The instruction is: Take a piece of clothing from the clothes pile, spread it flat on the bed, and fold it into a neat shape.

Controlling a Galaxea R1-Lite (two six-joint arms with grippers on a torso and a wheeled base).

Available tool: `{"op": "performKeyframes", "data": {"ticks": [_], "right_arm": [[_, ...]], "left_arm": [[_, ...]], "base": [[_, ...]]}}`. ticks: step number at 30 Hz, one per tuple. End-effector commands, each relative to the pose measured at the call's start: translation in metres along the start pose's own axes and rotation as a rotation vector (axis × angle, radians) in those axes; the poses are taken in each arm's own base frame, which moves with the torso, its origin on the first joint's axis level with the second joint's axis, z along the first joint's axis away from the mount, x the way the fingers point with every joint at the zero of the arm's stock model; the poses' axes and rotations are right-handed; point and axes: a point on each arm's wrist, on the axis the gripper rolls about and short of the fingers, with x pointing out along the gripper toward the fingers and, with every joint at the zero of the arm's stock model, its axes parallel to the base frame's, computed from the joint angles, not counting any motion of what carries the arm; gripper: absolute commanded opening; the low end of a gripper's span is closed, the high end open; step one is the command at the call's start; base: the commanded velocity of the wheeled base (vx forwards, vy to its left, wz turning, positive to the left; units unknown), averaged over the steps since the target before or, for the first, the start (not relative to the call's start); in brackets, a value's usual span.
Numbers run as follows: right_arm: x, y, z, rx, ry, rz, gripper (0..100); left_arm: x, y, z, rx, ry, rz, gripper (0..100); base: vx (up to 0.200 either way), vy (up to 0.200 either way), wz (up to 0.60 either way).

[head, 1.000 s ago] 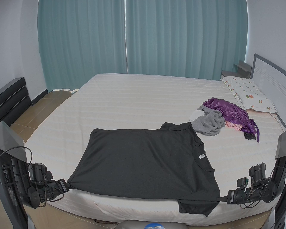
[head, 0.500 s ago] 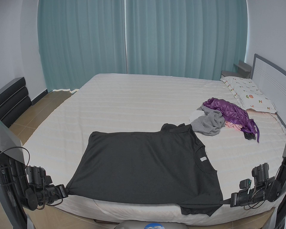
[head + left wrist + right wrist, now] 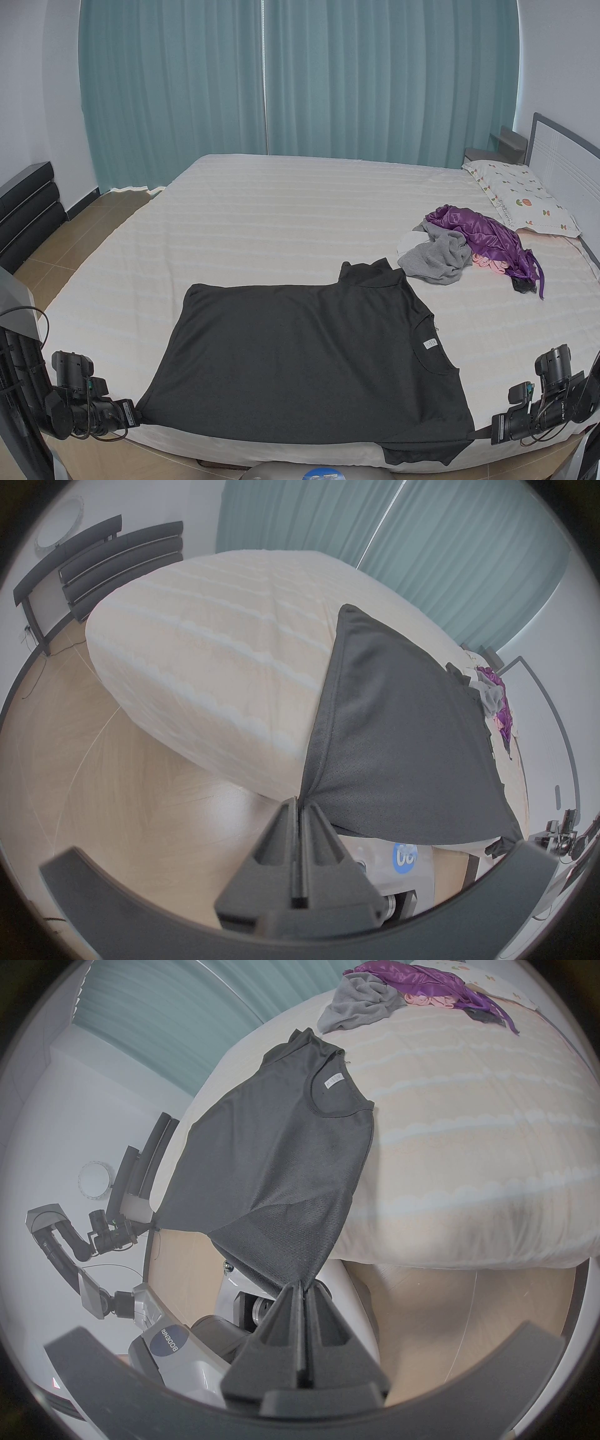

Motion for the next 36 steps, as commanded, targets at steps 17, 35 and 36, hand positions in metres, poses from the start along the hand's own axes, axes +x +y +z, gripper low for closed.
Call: {"op": "performKeyframes", "data": {"ticks": [17,35,36], "right_arm": [[-0.025,0.01,-0.02,-0.059,0.015,-0.022,0],[-0.025,0.014,0.01,-0.106,-0.09,-0.011,0],[-0.024,0.014,0.016,-0.107,-0.102,-0.009,0]], "left_arm": [[-0.028,-0.003,-0.016,0.027,0.117,0.03,0],[-0.026,-0.009,0.005,0.042,-0.029,-0.008,0],[-0.025,-0.01,0.01,0.034,-0.051,-0.014,0]], "base": [[0.0,0.0,0.0],[0.0,0.0,0.0],[0.0,0.0,0.0]]}}
